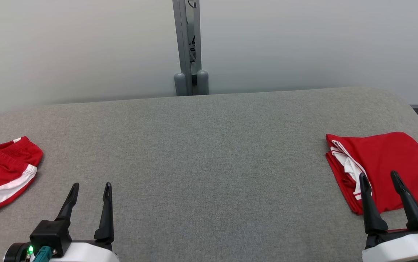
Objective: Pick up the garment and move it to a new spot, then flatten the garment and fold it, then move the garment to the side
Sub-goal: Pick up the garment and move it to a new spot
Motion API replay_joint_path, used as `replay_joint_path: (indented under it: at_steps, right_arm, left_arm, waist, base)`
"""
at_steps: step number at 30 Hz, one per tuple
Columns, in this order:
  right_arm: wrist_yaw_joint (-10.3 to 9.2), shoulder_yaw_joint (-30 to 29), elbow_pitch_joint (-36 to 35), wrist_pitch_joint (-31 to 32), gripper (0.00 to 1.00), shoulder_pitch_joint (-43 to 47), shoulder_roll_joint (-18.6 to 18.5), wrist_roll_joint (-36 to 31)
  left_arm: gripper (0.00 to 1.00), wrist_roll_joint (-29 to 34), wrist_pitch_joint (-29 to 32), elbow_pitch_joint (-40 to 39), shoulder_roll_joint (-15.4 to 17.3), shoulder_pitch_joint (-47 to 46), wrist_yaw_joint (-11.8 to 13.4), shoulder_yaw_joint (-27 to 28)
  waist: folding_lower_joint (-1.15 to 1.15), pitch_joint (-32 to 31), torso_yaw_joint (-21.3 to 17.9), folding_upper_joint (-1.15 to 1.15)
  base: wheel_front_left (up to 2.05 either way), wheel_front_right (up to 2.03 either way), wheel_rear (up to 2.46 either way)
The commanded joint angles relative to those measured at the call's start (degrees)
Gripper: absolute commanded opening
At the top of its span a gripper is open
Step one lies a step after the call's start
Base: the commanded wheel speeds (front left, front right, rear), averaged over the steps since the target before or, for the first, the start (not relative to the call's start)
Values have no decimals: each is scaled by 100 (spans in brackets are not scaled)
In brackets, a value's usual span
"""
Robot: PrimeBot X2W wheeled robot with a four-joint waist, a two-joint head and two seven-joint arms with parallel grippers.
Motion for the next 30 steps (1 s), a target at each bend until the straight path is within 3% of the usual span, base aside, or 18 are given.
replay_joint_path:
  at_steps: [1, 8, 12, 21, 30]
  right_arm:
    - [2, -18, 21, -41, 100, 5, -17, 32]
    - [2, -12, 94, -100, 100, -41, -17, 85]
    - [2, -14, 82, -144, 100, 9, -17, 104]
    - [2, 193, 17, -64, 100, -20, -17, 97]
    - [2, 569, 108, -13, 100, -307, -22, 127]
  left_arm:
    - [100, -22, 0, 1, 15, -72, 33, 7]
    - [100, -26, 4, -1, 48, -124, 45, -11]
    - [100, -81, -42, -16, 20, -210, 45, 19]
    - [100, -318, -237, -5, 77, -379, -20, 264]
    - [100, -341, -352, 42, 224, -441, 90, 511]
  waist:
    - [0, -2, -1, 0]
    - [0, -25, 16, 0]
    - [0, -27, 224, 0]
    - [0, -5, 1337, 0]
    - [0, 22, 2339, 0]
  base:
    - [0, 0, 0]
    - [0, 0, 0]
    - [0, 0, 0]
    - [0, 0, 0]
    - [0, 0, 0]
